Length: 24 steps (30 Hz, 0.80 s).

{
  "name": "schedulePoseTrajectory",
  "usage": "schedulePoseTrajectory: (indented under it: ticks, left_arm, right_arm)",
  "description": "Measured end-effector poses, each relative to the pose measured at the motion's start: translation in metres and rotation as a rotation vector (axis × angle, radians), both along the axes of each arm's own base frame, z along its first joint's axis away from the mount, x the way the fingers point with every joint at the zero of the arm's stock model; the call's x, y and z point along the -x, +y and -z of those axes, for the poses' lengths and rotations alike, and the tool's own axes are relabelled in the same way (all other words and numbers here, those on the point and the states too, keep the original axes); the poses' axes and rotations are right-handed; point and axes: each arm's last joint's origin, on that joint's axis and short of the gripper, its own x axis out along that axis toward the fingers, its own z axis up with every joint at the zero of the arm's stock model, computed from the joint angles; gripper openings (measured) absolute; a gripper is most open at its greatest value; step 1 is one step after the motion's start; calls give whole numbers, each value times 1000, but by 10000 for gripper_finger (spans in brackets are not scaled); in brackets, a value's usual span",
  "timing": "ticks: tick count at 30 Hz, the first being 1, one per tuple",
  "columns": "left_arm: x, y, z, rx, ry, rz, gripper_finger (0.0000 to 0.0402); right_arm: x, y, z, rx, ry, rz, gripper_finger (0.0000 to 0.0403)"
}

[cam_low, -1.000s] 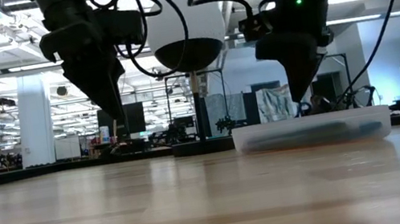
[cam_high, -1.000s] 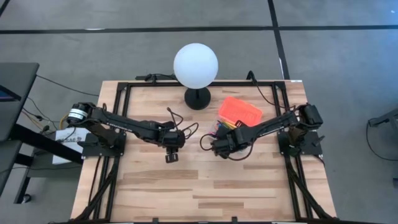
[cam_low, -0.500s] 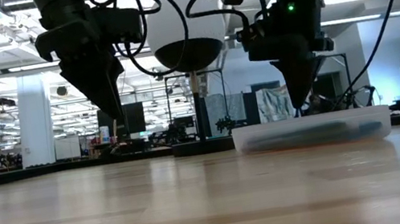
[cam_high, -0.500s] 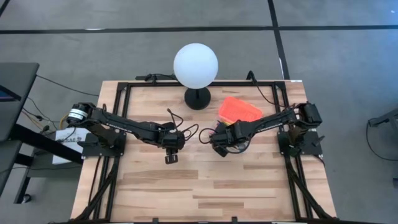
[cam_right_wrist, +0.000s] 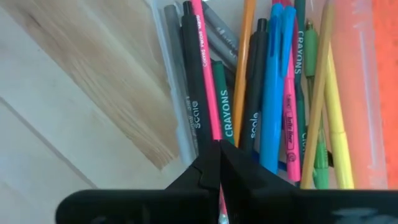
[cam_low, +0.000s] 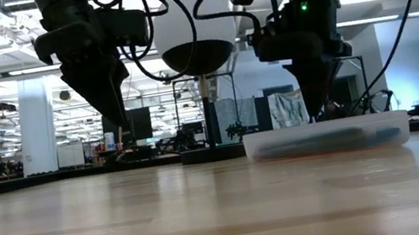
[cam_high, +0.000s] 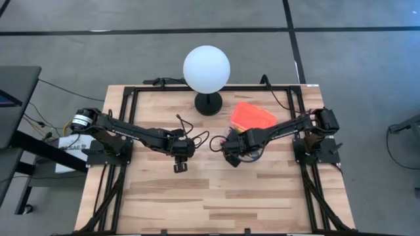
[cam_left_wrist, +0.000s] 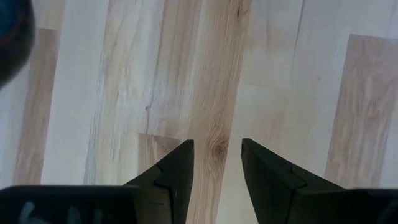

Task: Pick & place school supplies into a supply box
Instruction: Move the orange supply box to the center of the table

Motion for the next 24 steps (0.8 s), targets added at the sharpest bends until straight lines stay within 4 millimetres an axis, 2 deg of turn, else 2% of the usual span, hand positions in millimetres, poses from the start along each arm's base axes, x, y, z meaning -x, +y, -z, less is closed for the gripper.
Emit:
schedulePoseTrajectory:
  ticks: [11,15,24]
  left_arm:
    - [0,0,0,11,1,3,129]
    - [0,0,0,14,0,-3,129]
    - [0,-1,0,21,-2,-7,129]
  right_arm:
    - [0,1,1,0,-3,-4,0]
    - [6,1,13,-19,11,3,0]
    - [8,17,16,-35,-12,4,0]
